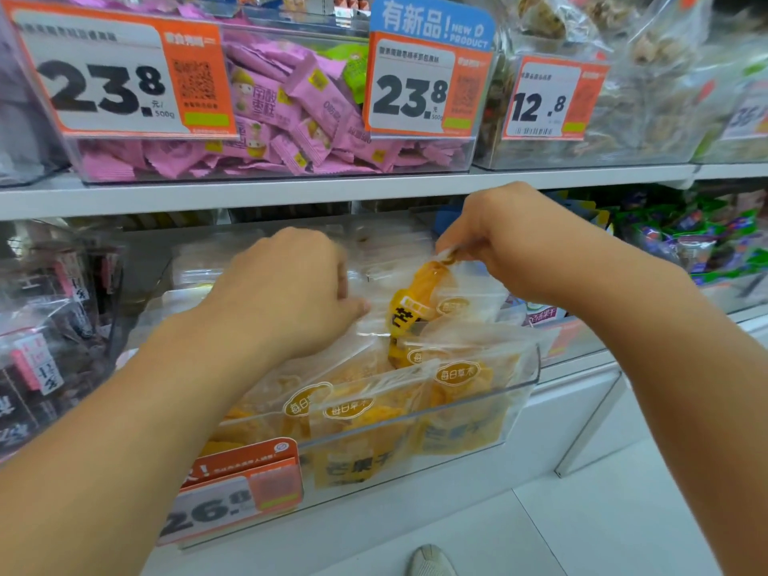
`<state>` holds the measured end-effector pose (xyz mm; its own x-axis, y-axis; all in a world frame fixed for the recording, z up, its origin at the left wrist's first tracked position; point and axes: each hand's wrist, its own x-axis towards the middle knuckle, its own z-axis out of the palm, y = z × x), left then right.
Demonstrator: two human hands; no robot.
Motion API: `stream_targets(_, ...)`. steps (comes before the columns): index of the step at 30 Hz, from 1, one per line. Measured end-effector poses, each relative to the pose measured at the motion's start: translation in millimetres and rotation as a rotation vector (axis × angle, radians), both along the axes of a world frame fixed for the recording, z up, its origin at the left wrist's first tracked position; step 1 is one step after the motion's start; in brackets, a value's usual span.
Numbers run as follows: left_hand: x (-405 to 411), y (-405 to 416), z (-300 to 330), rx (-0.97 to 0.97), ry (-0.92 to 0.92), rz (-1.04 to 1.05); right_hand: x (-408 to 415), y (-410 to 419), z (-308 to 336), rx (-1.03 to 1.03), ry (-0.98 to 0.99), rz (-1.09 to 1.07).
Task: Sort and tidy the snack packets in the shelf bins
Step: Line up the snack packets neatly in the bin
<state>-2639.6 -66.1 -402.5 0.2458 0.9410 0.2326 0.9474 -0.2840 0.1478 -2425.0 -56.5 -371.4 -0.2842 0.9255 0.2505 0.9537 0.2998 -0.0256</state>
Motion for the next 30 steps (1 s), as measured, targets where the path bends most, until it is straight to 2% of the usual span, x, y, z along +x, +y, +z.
stream_targets(3,13.3,0.2,-2.8,-0.042,-0.171,-0.155,10.4,-7.1,12.2,0.061,-0.023,-0.024)
stream_targets(6,25.7,7.5,-9.9,-0.047,-0.192,-0.136,14.2,-9.4,11.9,0.115,-0.048,0.002)
stream_targets(10,30.0,11.4,-11.0,-0.017,-0.205,-0.078,2.4,-1.6,-13.2,-0.048,-0.130,0.061)
stream_targets(14,22.9,10.3,-12.7,-0.024,-0.193,-0.087,-3.6,5.9,-19.6,-0.214,-0.013,0.049)
stream_targets(19,8.2,13.0,-11.4,-0.052,-0.219,-0.076,-3.4,10.0,-25.1,-0.347,0.012,-0.001)
stream_targets(21,4.5,13.7,-10.5,-0.070,-0.219,-0.077,1.1,8.3,-21.3,-0.294,0.082,0.010)
stream_targets(24,0.7,14.5,-9.0,-0.078,-0.234,-0.049,1.1,2.6,-18.9,-0.104,0.321,0.072)
stream_targets(30,0.2,10.3,-7.6,-0.039,-0.277,-0.026,-33.7,12.1,-25.6,-0.045,0.180,0.101)
